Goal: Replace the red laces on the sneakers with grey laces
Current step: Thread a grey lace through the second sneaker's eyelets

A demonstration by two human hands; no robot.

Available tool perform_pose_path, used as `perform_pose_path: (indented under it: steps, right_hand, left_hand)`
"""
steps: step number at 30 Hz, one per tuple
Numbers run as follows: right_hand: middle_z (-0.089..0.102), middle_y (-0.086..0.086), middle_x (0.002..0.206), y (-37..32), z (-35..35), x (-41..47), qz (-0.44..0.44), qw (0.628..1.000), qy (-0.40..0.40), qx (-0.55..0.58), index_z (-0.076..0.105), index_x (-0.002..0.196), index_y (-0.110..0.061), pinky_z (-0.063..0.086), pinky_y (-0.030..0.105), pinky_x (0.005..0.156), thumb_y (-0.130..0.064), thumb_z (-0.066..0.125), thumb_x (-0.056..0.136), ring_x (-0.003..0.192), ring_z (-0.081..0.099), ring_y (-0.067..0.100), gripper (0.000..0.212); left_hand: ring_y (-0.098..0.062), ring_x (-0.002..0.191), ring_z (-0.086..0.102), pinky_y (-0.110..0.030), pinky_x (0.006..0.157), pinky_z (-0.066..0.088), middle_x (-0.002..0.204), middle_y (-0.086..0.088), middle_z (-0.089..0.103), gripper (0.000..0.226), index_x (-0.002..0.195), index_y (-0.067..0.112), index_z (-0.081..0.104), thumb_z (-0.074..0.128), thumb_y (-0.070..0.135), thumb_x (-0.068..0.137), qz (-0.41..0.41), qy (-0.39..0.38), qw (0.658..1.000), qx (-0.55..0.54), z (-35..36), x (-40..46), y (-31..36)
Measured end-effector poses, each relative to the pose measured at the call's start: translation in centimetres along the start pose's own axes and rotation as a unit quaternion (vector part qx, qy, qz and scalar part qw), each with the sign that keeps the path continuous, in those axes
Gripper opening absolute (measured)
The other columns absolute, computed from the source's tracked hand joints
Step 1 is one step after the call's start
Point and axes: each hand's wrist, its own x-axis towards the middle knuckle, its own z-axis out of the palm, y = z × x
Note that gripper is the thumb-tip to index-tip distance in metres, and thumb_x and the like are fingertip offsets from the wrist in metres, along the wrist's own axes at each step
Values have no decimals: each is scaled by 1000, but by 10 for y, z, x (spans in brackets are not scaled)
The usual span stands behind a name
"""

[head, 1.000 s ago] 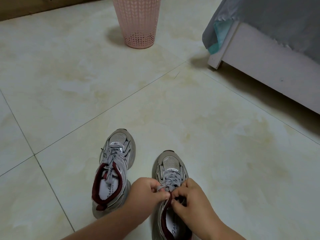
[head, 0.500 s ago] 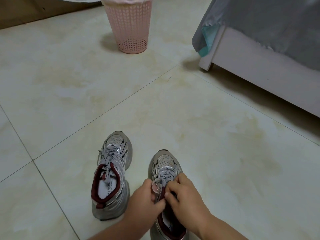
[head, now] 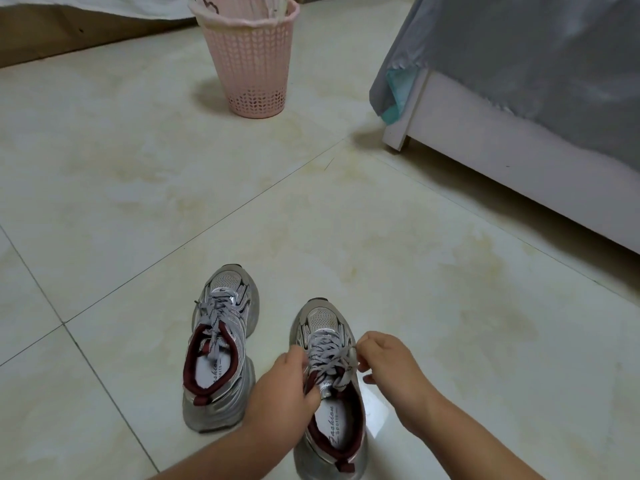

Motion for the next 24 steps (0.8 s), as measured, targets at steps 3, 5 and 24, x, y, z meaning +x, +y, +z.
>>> perform_pose_path:
  steps: [3,5,24]
  right_hand:
    - [43,8,75,1,-1,5,4,999,15,-36,41,70,-9,31,28,65,-6,41,88,70,37,17,18]
    - [48,7,76,1,-1,7,11,996,16,-81,42,67,-11,34,28,65,-8,41,88,70,41,18,22]
    - [60,-1,82,12,16,52,-133,908,26,-396,69,91,-20,31,23,63,-21,50,86,83,57,17,20]
  left_hand:
    - [-10,96,51,-18,73,35,108,10,42,33,121,33,44,51,35,88,89,-10,995,44,-6,5,5]
    - [-8,94,51,-16,74,35,106,10,44,23,111,31,56,52,31,89,95,-31,995,19,-11,10,8]
    - [-18,84,64,-24,74,48,89,-1,70,14,88,23,72,58,26,84,43,-53,996,49,-21,62,16]
